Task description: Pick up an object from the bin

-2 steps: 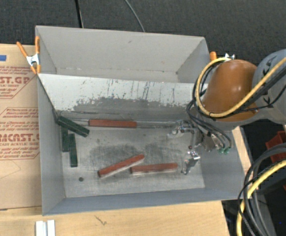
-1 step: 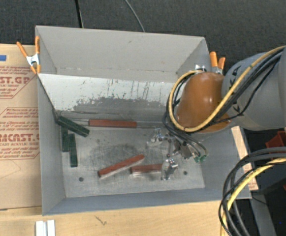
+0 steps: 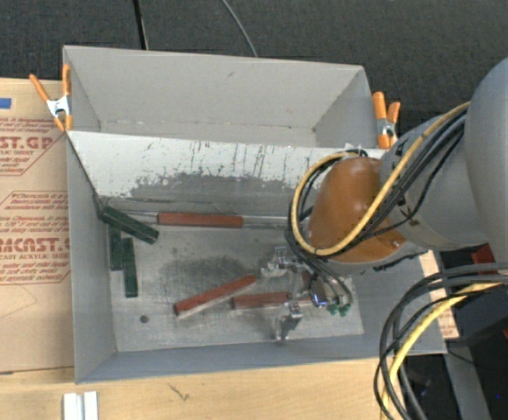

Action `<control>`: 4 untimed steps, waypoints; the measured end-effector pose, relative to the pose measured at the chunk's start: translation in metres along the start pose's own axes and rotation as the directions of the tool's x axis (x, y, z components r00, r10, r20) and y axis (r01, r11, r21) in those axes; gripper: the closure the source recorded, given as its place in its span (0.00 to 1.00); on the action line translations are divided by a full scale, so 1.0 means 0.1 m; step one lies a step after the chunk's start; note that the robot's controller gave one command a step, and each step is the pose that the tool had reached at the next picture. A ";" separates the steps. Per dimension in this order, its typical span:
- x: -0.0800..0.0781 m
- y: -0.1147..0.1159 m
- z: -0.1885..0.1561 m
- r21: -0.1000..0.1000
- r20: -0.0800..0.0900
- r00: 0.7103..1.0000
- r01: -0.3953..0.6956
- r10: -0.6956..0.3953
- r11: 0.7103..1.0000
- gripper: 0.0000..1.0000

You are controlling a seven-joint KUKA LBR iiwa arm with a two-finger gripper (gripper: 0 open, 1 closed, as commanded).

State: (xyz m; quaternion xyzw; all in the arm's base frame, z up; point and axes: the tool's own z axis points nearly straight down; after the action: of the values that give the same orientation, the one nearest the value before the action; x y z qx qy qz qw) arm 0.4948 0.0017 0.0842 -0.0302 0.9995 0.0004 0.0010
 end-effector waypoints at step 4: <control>-0.47 0.69 -0.05 0.002 0.000 0.997 0.075 -0.075 0.997 1.00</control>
Offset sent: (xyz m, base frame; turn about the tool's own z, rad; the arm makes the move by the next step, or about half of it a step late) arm 0.0000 0.0000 0.0000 0.0000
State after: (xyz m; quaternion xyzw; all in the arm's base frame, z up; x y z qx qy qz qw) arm 0.5374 0.0734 0.0892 -0.0677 0.9977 -0.0008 0.0010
